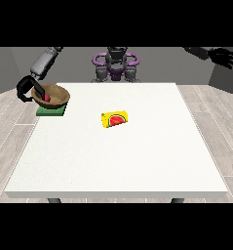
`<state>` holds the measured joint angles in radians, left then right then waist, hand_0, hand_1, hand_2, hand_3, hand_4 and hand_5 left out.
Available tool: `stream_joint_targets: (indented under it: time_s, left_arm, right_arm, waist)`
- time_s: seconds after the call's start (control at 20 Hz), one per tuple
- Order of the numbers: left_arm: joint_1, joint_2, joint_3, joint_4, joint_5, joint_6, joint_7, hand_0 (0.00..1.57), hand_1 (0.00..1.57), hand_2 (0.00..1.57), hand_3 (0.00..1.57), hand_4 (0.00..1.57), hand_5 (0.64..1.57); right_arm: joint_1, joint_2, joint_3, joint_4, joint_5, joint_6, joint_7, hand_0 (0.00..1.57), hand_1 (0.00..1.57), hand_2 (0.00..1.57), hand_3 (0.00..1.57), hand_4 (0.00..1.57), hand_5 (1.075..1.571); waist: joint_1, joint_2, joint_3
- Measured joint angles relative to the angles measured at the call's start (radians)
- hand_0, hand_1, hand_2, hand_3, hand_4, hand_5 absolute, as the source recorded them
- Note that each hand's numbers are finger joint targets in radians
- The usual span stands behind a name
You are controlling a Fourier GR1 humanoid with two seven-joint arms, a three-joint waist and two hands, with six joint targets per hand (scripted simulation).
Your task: Pick the cup and pour the ball into the bowl, then pick the bowl and place it on the pad
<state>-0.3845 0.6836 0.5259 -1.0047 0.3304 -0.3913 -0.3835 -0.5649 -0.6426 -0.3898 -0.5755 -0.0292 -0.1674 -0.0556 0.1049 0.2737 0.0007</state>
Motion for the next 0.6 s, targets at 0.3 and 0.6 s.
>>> stream_joint_targets:
  time_s: [0.3, 0.6]
  left_arm:
    - [0.004, -0.017, -0.027, -0.002, -0.015, 0.003, 0.0, 0.0, 0.0, 0.0, 0.0, 1.01, 1.569]
    - [0.023, -0.173, -0.163, -0.114, -0.065, 0.098, 0.132, 0.0, 0.0, 0.0, 0.0, 0.9, 1.559]
  right_arm:
    - [-0.042, -0.008, 0.011, 0.027, -0.002, 0.038, 0.036, 0.0, 0.0, 0.0, 0.0, 0.0, 1.361]
    - [-0.078, -0.011, 0.056, 0.035, 0.021, 0.087, 0.133, 0.0, 0.0, 0.0, 0.0, 0.48, 1.434]
  waist:
    - [-0.001, -0.032, -0.0001]
    - [-0.017, -0.218, -0.0001]
